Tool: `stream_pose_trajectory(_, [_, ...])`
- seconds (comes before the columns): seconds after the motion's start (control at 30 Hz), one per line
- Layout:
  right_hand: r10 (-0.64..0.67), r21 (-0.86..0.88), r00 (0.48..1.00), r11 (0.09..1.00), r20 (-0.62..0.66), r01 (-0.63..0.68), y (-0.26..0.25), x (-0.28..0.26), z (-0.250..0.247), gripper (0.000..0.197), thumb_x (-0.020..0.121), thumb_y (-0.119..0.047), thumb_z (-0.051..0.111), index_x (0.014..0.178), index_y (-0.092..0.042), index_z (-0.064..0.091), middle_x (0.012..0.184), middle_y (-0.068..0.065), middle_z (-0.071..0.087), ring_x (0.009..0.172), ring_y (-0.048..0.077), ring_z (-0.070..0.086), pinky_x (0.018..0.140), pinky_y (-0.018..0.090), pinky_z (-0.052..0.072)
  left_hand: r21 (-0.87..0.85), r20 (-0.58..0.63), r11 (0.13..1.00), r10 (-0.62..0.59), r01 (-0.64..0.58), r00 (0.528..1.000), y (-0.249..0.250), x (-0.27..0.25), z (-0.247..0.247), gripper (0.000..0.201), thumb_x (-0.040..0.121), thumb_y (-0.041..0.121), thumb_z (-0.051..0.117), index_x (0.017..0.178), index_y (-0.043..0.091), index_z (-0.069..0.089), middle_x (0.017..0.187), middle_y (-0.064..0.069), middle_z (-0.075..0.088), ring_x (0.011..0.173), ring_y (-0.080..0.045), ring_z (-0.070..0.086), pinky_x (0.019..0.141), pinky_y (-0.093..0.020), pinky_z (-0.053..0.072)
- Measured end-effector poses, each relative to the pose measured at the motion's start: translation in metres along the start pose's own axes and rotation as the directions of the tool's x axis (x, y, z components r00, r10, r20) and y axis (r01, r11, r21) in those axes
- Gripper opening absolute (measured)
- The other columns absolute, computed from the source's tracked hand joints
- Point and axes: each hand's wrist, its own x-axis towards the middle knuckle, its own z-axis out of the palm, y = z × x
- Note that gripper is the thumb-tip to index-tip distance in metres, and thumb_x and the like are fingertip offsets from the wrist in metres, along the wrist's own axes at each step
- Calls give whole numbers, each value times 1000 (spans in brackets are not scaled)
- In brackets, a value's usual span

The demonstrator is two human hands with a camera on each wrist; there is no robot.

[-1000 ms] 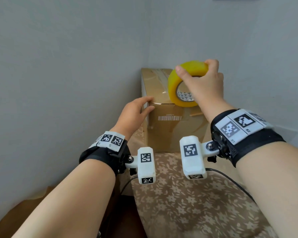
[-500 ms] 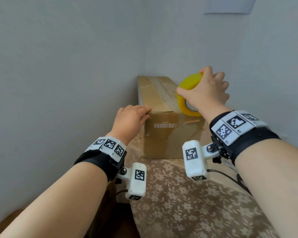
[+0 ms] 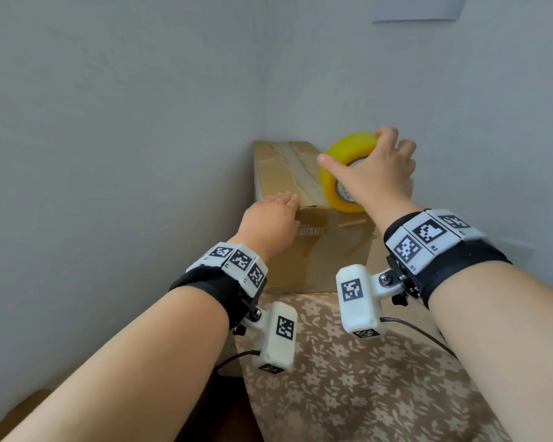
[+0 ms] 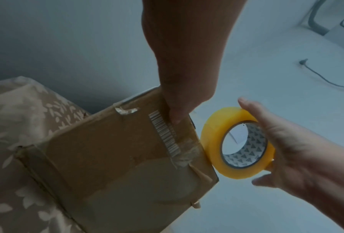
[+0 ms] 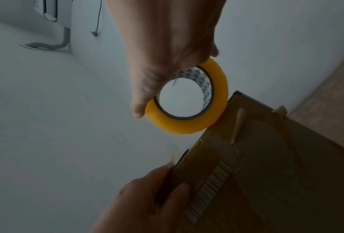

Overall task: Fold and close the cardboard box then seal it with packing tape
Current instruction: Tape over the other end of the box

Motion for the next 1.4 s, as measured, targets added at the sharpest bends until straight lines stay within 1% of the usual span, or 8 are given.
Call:
stream_pose_trajectory(0.17, [41, 107, 999, 993, 22, -43, 0, -6, 0, 105, 59, -72, 71, 138, -22, 24, 134, 10, 32, 122, 35, 36, 88, 48, 43, 77, -84, 995, 64, -57, 994, -11, -3, -2, 23, 97, 23, 44, 118, 13, 49, 121, 0, 56, 104, -21, 55, 73, -29, 38])
stream_pose_trajectory(0.4, [-39, 23, 999, 999, -19, 40, -36, -13, 13, 100, 55, -72, 72, 132, -24, 32, 131, 7, 34, 119, 32, 38, 88, 48, 43, 16, -187, 1000, -19, 22, 982, -39, -20, -3, 23, 93, 28, 53, 110, 13, 54, 107, -1, 63, 87, -28, 63, 57, -34, 41])
stream_pose_trajectory(0.67, [-39, -183, 998, 983, -56, 28, -18, 8, -4, 96, 56, -68, 74, 129, -19, 35, 134, 10, 35, 121, 35, 37, 91, 50, 37, 69, -135, 997, -13, 23, 991, -19, -8, -4, 14, 95, 24, 47, 105, 19, 55, 103, 2, 59, 93, -21, 58, 62, -30, 32])
stream_pose_trajectory(0.77, [-91, -329, 989, 943, -120, 47, 14, 15, -14, 96, 54, -65, 77, 128, -17, 38, 134, 13, 37, 121, 36, 37, 92, 50, 34, 96, -100, 995, -11, 21, 995, -17, -5, -4, 14, 94, 24, 49, 105, 20, 56, 100, 2, 61, 90, -24, 60, 69, -31, 38])
stream_pose_trajectory(0.87, [-51, -309, 990, 951, -131, 8, 30, 11, -10, 96, 55, -63, 77, 130, -17, 37, 135, 12, 36, 123, 36, 35, 94, 49, 32, 200, -55, 980, 14, -3, 998, -11, -1, -5, 17, 94, 18, 48, 109, 21, 54, 98, 1, 61, 88, -23, 62, 81, -33, 43])
stream_pose_trajectory(1.1, [-128, -350, 982, 934, -142, 72, 28, 9, -1, 90, 58, -58, 77, 127, -17, 37, 136, 13, 35, 120, 35, 35, 93, 47, 30, 380, 90, 925, -48, 10, 995, 12, 6, -10, 48, 94, 27, 48, 138, 31, 30, 102, -5, 62, 93, -25, 58, 82, -36, 39])
stream_pose_trajectory(1.27, [-140, -293, 983, 951, -121, 100, 32, 7, -5, 79, 68, -68, 62, 129, -23, 41, 141, 13, 31, 126, 37, 31, 97, 52, 30, 235, 102, 972, -28, 3, 994, 25, 11, -14, 34, 95, 35, 48, 125, 20, 49, 112, -5, 61, 108, -27, 54, 96, -39, 37])
stream_pose_trajectory(1.4, [77, -34, 993, 996, -93, -81, 39, 11, -12, 97, 65, -73, 62, 143, -32, 22, 150, 14, 16, 134, 42, 21, 103, 62, 29, 51, 13, 999, 15, -16, 1000, 19, 10, -4, 20, 97, 17, 46, 115, 15, 52, 112, -1, 58, 100, -23, 56, 73, -32, 44])
